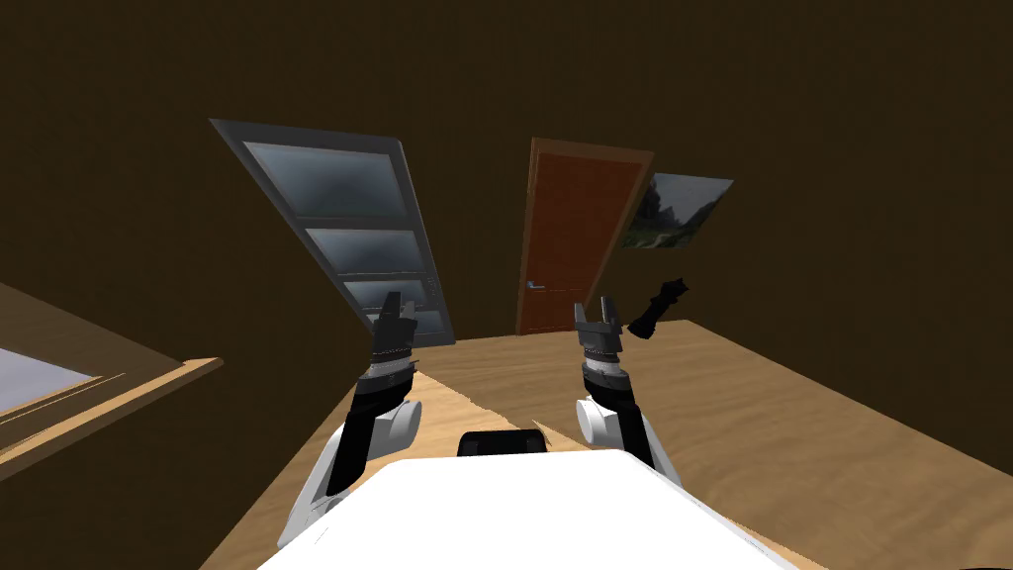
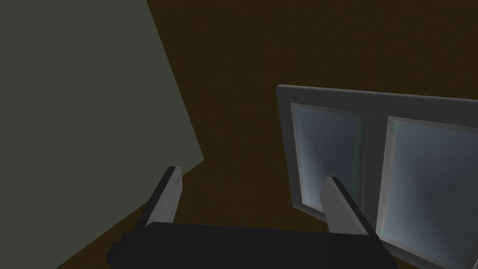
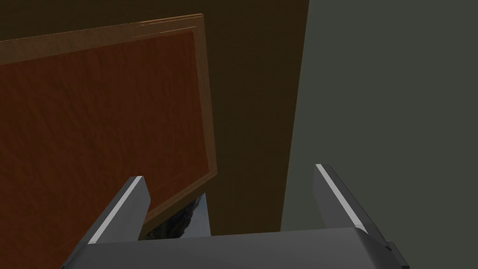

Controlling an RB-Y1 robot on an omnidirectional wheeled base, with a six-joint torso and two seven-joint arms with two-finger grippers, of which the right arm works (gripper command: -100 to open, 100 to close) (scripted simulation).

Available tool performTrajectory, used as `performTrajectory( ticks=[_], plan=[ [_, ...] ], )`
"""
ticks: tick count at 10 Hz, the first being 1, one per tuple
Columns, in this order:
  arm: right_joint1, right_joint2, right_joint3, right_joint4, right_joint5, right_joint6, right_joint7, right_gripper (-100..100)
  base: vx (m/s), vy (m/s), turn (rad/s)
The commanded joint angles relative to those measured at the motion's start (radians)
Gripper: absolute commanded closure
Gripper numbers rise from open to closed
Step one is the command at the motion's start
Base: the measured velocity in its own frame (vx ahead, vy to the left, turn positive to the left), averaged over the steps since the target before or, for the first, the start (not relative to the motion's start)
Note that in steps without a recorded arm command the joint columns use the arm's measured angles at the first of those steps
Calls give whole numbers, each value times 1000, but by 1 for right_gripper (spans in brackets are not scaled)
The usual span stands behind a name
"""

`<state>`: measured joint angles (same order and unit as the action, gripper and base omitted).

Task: Pull the door open

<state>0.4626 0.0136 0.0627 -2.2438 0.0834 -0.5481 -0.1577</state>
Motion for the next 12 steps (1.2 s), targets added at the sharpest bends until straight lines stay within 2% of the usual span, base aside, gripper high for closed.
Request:
performTrajectory(
  ticks=[1,3,7,12],
  plan=[
    [-7,-9,-3,29,-3,-5,-1,-100,79,-14,39],
    [-14,-18,-7,62,-6,-12,-1,-100,158,-13,36],
    [-36,-41,-17,159,-15,-29,-3,-100,136,-22,41],
    [-61,-64,-29,265,-26,-49,-5,-100,95,-21,38]
  ],
)
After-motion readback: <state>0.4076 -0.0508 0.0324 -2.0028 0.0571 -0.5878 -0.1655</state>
